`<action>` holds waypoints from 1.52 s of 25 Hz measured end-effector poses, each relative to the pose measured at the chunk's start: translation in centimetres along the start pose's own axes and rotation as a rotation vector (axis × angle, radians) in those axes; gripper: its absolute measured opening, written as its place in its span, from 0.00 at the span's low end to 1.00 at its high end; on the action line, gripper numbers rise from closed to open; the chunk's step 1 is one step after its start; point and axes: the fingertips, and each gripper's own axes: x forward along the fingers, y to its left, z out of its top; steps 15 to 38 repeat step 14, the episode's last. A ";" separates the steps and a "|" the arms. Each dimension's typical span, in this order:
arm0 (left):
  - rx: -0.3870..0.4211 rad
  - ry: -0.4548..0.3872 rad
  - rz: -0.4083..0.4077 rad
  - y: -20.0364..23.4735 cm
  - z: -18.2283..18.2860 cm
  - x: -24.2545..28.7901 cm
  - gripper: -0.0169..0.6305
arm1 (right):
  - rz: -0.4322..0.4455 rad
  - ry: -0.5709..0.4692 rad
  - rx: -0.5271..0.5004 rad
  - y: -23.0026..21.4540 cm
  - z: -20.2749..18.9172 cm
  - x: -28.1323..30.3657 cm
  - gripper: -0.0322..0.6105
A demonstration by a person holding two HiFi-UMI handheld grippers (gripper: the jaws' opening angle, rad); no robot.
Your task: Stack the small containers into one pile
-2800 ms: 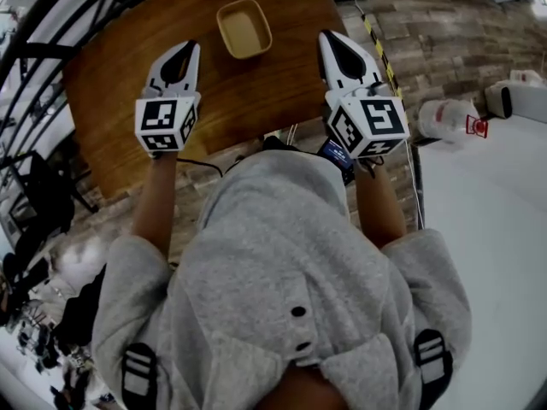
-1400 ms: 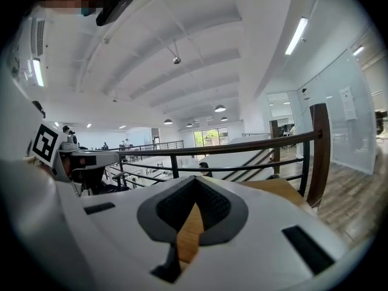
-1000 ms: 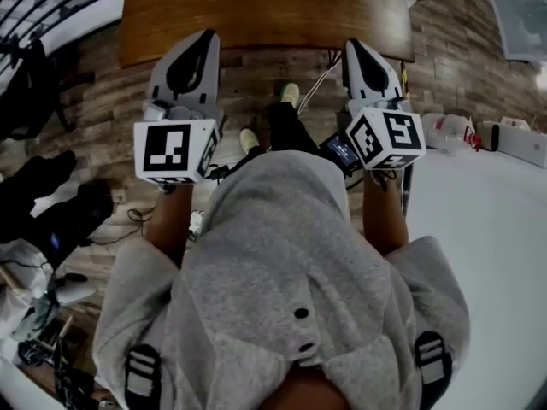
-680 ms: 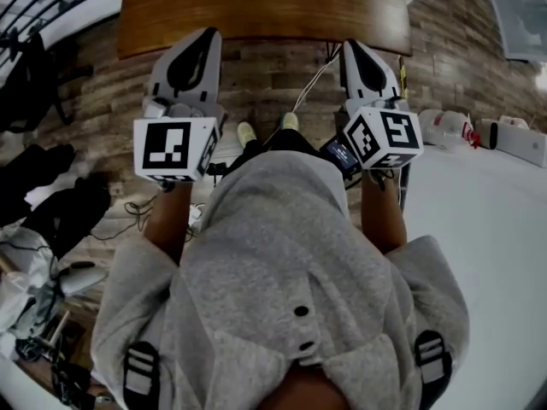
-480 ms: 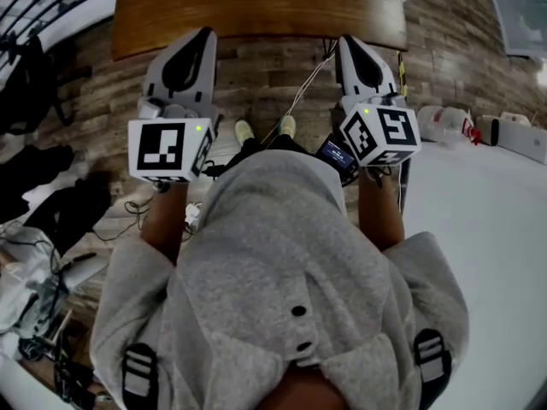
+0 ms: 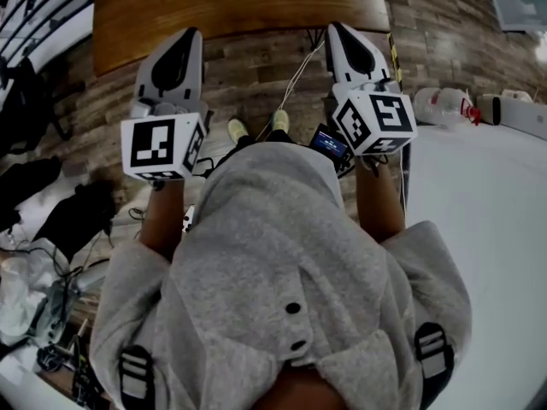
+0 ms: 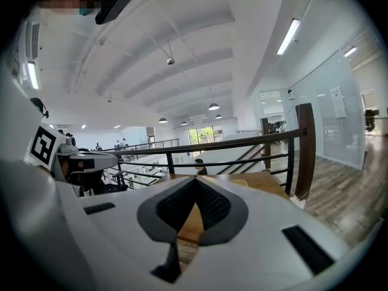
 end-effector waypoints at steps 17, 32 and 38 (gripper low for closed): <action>0.011 -0.009 -0.029 -1.7 0.7 0.7 0.05 | -0.005 -0.019 -0.015 -0.8 0.8 -1.0 0.07; 0.011 -0.009 -0.029 -1.7 0.7 0.7 0.05 | -0.005 -0.019 -0.015 -0.8 0.8 -1.0 0.07; 0.011 -0.009 -0.029 -1.7 0.7 0.7 0.05 | -0.005 -0.019 -0.015 -0.8 0.8 -1.0 0.07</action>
